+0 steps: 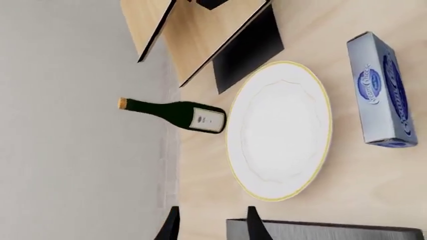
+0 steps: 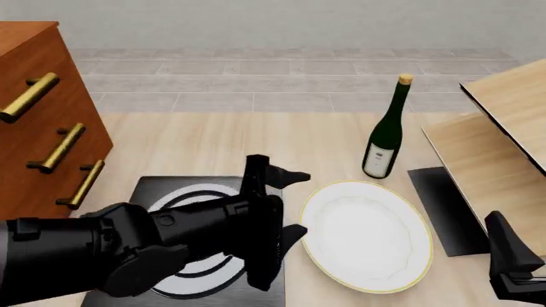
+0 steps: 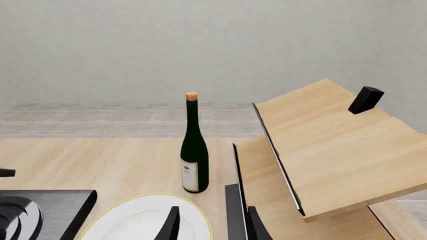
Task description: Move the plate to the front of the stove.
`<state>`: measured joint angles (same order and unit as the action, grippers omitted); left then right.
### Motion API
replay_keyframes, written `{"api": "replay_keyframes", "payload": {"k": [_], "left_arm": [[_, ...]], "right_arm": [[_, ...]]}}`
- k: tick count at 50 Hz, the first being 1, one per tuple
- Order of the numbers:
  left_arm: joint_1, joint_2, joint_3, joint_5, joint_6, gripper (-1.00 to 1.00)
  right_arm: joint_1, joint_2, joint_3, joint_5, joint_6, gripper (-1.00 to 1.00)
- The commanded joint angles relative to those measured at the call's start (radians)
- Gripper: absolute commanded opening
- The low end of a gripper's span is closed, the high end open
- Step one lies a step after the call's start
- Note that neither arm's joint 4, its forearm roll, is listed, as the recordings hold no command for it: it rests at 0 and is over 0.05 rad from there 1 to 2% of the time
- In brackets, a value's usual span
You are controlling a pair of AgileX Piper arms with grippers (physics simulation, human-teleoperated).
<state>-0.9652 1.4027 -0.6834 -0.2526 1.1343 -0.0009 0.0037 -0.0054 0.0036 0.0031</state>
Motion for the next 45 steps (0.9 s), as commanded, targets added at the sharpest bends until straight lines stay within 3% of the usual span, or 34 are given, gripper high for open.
{"api": "replay_keyframes", "payload": {"k": [1, 45], "left_arm": [[-0.03, 0.046, -0.013, 0.012, 0.021, 1.0], [-0.16, 0.018, 0.019, 0.089, -0.005, 1.0]], "right_arm": [[0.0, 0.003, 0.002, -0.004, 0.001, 1.0], [0.0, 0.002, 0.001, -0.003, 0.0, 1.0]]}}
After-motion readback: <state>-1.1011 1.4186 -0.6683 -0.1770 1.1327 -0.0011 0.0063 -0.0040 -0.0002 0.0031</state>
